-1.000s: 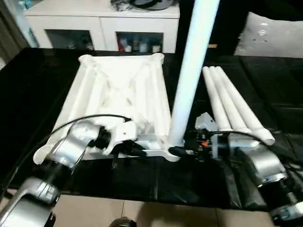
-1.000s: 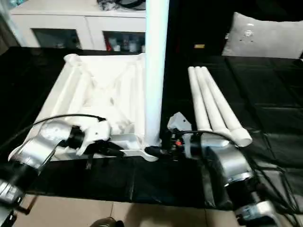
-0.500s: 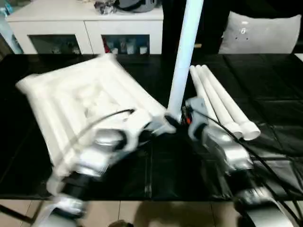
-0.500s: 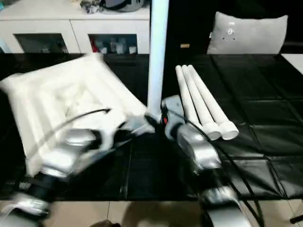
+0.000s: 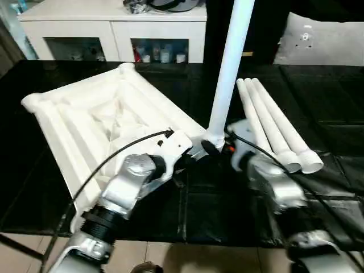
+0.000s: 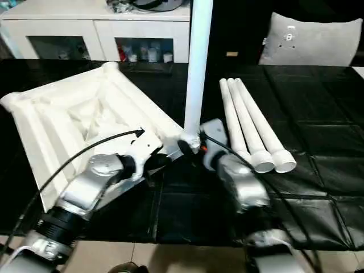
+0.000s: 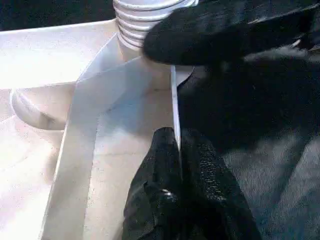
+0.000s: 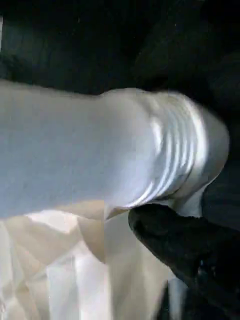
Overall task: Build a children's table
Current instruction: Rotate leg to tighten
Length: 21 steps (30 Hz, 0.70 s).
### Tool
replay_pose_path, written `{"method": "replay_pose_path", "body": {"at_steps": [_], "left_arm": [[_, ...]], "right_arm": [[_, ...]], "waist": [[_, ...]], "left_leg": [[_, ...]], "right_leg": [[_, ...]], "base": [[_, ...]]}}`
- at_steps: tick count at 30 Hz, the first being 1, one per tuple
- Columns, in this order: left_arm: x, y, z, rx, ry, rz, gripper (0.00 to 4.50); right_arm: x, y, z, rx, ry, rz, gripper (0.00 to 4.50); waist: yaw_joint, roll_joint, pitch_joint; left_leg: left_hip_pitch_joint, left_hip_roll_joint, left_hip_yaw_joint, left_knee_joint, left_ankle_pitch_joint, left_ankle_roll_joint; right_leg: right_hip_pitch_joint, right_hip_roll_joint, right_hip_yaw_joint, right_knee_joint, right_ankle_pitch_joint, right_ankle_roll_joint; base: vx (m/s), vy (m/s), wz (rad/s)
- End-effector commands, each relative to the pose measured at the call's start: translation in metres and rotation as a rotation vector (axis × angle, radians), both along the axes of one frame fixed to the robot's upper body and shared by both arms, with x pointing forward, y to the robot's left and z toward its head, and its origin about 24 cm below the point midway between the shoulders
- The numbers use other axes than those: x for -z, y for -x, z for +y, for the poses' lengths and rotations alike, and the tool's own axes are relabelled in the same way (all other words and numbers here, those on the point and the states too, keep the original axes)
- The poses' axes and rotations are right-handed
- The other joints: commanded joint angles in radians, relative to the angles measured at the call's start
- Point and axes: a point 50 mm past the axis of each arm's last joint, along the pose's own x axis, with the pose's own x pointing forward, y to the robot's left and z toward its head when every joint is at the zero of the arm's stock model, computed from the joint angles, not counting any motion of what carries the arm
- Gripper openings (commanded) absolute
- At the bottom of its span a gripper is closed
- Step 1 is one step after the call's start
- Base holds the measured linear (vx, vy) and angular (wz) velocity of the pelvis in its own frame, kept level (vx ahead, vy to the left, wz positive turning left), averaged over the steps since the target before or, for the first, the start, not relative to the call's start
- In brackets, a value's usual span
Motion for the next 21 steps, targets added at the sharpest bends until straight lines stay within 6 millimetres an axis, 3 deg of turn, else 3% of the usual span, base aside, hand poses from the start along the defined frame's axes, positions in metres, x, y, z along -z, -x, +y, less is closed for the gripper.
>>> {"method": "replay_pose_path", "body": {"at_steps": [1,6,10,18,21], "left_arm": [[-0.013,-0.005,0.005,0.071,0.006,-0.063,0.00],[-0.007,0.000,0.020,0.221,-0.045,-0.035,0.00],[-0.006,0.006,0.027,0.335,-0.066,-0.016,0.00],[-0.004,0.016,0.040,0.581,-0.123,0.045,0.00],[-0.005,0.017,0.041,0.612,-0.126,0.050,0.00]], "right_arm": [[-0.012,0.003,-0.010,-0.089,-0.012,-0.061,4.41],[-0.022,0.013,-0.027,-0.286,0.071,-0.074,4.47],[-0.027,0.019,-0.031,-0.394,0.085,-0.062,4.47],[-0.028,0.029,-0.029,-0.604,0.124,-0.019,4.47],[-0.024,0.033,-0.024,-0.669,0.126,0.011,4.10]], "waist": [[0.002,-0.002,-0.072],[0.004,0.001,-0.072],[0.004,0.006,-0.070],[0.022,0.008,-0.072],[0.023,0.004,-0.073]], "left_leg": [[0.020,0.075,-0.033,-0.062,-0.144,0.069],[0.018,0.075,-0.034,-0.060,-0.141,0.087],[0.021,0.078,-0.033,-0.061,-0.168,0.083],[0.025,0.083,-0.031,-0.063,-0.179,0.075],[0.025,0.084,-0.031,-0.063,-0.179,0.071]], "right_leg": [[0.047,-0.096,0.049,-0.073,0.004,-0.230],[0.049,-0.095,0.047,-0.072,0.018,-0.230],[0.045,-0.095,0.044,-0.074,-0.015,-0.253],[0.040,-0.095,0.044,-0.068,-0.018,-0.260],[0.040,-0.097,0.045,-0.066,-0.011,-0.265]], "base": [[0.000,0.000,0.00],[0.000,0.000,0.00],[0.000,0.000,0.00],[0.000,0.000,0.00],[0.000,0.000,0.00]]}}
